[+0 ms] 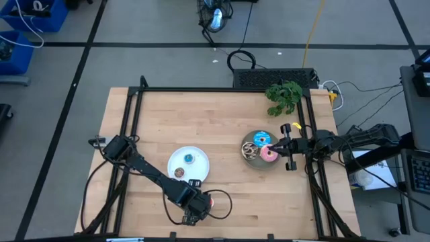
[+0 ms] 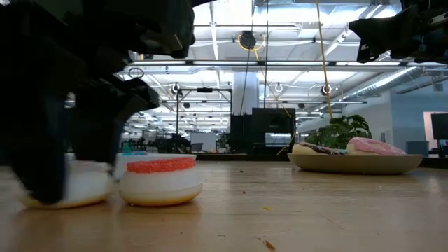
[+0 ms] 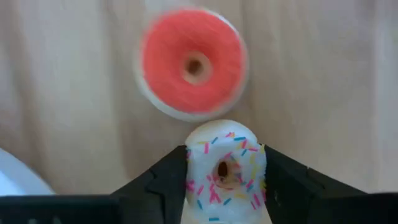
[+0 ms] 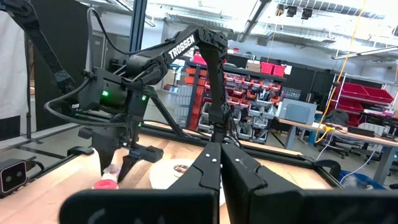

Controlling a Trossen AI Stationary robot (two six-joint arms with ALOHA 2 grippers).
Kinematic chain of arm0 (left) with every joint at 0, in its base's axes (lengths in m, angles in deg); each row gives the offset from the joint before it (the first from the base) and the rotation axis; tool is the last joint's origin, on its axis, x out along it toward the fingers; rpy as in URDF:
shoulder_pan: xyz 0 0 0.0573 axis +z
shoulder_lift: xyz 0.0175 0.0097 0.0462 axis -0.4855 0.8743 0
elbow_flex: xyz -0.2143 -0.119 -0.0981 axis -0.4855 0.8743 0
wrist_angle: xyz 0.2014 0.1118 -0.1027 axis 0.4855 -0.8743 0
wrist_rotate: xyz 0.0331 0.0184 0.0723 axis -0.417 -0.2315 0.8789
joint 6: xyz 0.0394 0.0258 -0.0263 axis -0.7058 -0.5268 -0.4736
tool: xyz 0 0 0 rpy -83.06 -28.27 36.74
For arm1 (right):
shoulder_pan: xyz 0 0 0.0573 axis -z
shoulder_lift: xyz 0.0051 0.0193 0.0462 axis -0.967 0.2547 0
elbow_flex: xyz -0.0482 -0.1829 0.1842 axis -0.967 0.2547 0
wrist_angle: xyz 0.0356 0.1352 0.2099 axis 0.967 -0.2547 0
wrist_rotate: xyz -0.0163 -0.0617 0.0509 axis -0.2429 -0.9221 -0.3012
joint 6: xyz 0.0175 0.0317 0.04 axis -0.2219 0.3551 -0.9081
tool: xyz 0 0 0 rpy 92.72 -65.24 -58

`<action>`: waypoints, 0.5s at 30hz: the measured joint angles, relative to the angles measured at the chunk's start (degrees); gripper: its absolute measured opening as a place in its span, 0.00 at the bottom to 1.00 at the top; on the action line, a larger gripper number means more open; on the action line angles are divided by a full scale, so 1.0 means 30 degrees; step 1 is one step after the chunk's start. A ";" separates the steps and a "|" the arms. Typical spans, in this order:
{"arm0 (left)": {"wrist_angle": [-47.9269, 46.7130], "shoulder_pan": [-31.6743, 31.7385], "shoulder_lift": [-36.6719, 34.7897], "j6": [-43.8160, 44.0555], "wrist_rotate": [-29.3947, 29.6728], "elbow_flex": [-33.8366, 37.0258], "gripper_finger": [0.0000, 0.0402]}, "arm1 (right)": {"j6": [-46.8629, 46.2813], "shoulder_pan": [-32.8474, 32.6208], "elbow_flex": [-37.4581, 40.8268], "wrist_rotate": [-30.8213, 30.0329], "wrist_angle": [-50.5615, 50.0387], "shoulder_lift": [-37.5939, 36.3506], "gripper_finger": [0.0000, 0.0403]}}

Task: Pick & Place donuts
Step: Put the small white donut on the white plate

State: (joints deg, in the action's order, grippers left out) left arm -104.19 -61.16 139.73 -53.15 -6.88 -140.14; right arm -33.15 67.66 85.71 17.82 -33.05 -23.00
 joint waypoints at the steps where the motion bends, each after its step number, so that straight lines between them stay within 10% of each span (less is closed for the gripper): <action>1: -0.0262 0.0026 0.0000 0.0058 -0.0153 -0.0218 0.45 | -0.0006 0.0000 0.0000 0.0000 0.0000 -0.0007 0.00; 15: -0.9843 0.0613 -0.0007 -0.0742 0.0975 -0.7094 0.59 | -0.0007 -0.0005 0.0000 0.0000 0.0000 -0.0007 0.00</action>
State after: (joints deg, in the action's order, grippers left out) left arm -133.72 -59.32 139.71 -55.38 -3.95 -161.42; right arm -33.17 67.65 85.71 17.82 -33.05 -23.02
